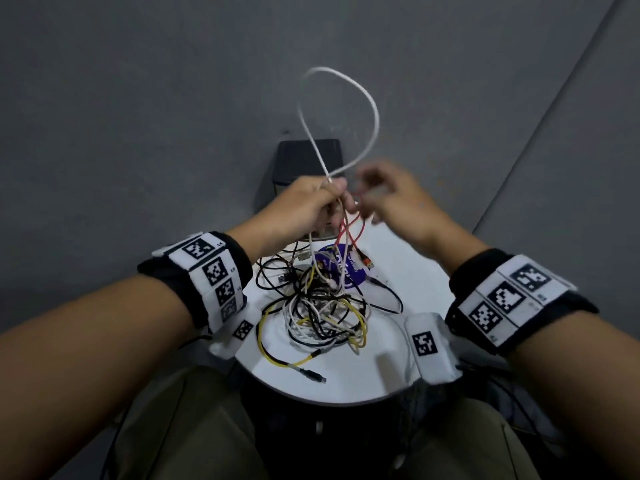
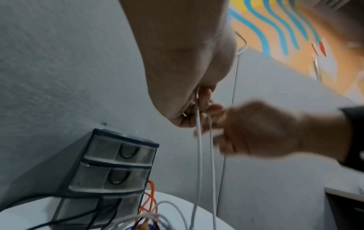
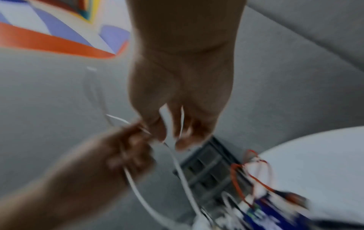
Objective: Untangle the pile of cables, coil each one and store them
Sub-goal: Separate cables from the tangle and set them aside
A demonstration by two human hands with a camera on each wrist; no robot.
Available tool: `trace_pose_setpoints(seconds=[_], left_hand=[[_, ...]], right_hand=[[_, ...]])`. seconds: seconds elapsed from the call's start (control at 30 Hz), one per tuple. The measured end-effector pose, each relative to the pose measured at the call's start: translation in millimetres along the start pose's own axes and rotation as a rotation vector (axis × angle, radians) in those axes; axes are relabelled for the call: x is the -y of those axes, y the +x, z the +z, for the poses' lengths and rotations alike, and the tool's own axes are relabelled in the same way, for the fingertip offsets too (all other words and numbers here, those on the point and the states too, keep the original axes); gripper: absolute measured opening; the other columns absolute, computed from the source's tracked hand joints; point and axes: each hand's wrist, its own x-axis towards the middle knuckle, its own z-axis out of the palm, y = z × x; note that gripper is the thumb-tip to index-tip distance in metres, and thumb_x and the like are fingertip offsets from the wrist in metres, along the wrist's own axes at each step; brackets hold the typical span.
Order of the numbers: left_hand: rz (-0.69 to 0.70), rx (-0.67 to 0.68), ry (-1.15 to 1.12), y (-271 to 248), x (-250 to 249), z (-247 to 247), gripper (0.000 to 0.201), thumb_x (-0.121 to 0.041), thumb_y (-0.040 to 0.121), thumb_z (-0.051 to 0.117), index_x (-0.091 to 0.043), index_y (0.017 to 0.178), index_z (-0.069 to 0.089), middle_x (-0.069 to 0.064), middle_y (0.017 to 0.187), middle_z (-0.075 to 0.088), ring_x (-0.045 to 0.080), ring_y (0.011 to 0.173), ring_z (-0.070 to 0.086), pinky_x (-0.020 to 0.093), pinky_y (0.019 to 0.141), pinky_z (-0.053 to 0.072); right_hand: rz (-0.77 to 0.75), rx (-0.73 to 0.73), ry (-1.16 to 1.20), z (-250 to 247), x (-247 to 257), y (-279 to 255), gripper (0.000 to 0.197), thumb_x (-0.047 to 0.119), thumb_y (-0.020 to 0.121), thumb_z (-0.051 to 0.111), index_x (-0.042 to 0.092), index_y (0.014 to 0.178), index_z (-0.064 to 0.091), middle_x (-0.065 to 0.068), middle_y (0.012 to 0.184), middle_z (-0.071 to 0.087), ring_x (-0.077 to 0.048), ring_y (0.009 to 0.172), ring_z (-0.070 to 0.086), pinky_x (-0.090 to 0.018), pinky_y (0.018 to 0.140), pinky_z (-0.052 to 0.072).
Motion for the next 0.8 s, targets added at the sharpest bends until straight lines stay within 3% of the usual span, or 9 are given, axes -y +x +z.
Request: trace_pose_setpoints(seconds=[0.03,0.1,0.2,0.33,0.47,0.57,0.63,0.73,0.8], left_hand=[[0.044,-0.028,-0.028,2,-4,-3,0.042,-0.025,0.111,0.036,-0.003,0.091,0.066,0.006,0.061,0.056,0.003,0.039,0.039,0.019,0.044,0.032],[0.114,-0.067,-0.092,4,-15,-7,0.042,-0.024,0.111,0.035,-0.001,0.096,0.066,0.007,0.065,0.057,0.003,0.038,0.036,0.021,0.044,0.033],[0.189,-0.096,-0.166,8,-27,-14,0.043,-0.028,0.111,0.035,0.001,0.105,0.067,0.009,0.072,0.056,0.006,0.039,0.026,0.023,0.040,0.025],[0.111,-0.154,-0.179,13,-30,-25,0.042,-0.033,0.110,0.036,-0.008,0.121,0.068,0.004,0.069,0.054,0.008,0.040,0.019,0.018,0.040,0.013],[-0.053,-0.202,-0.215,13,-19,-29,0.039,-0.036,0.110,0.036,-0.022,0.133,0.063,0.003,0.069,0.060,0.004,0.037,0.024,0.015,0.037,0.019],[-0.154,-0.194,-0.079,10,-13,-21,0.037,-0.035,0.109,0.038,-0.028,0.140,0.057,0.005,0.089,0.071,0.003,0.040,0.036,0.017,0.047,0.026],[-0.165,-0.148,-0.031,5,-12,-11,0.031,-0.029,0.107,0.045,-0.022,0.130,0.063,0.005,0.092,0.069,0.002,0.038,0.039,0.016,0.044,0.024],[-0.169,-0.042,0.023,0,-9,-1,0.024,-0.030,0.101,0.054,-0.021,0.097,0.075,-0.004,0.083,0.074,0.015,0.056,0.046,0.021,0.049,0.023],[-0.172,0.063,0.083,-2,-8,3,0.027,-0.028,0.099,0.056,-0.010,0.093,0.076,0.001,0.081,0.074,0.008,0.052,0.046,0.022,0.046,0.025]], right_hand=[[0.062,0.161,-0.058,4,-11,-7,0.024,0.004,0.088,0.065,0.019,0.107,0.063,-0.015,0.108,0.067,-0.014,0.074,0.060,-0.024,0.061,0.051],[0.108,0.369,-0.116,15,-26,-20,0.023,0.012,0.095,0.066,0.018,0.117,0.066,0.000,0.101,0.067,-0.005,0.072,0.060,-0.016,0.063,0.047],[0.099,0.430,-0.138,28,-31,-29,0.019,0.020,0.103,0.056,0.008,0.111,0.069,0.007,0.083,0.062,-0.001,0.064,0.055,-0.011,0.057,0.041],[0.011,0.302,-0.325,26,-20,-15,0.028,0.024,0.105,0.050,0.017,0.085,0.069,0.002,0.076,0.065,-0.016,0.071,0.060,-0.023,0.060,0.044],[-0.006,0.065,-0.257,14,-6,1,0.026,0.023,0.100,0.054,0.015,0.086,0.075,-0.012,0.086,0.073,-0.024,0.070,0.065,-0.034,0.063,0.049],[0.005,-0.028,-0.160,12,2,4,0.027,0.025,0.097,0.054,0.016,0.081,0.075,-0.013,0.086,0.074,-0.032,0.073,0.067,-0.035,0.064,0.047],[-0.013,-0.046,-0.126,12,9,4,0.031,0.024,0.100,0.050,0.015,0.080,0.072,-0.014,0.084,0.073,-0.027,0.067,0.063,-0.034,0.062,0.046],[-0.038,-0.137,-0.031,8,23,8,0.034,0.021,0.105,0.043,0.013,0.081,0.065,-0.013,0.078,0.070,-0.015,0.057,0.058,-0.026,0.054,0.044],[-0.038,-0.201,0.084,1,30,13,0.033,0.019,0.108,0.038,0.012,0.083,0.059,-0.013,0.078,0.069,-0.014,0.049,0.053,-0.021,0.047,0.042]])
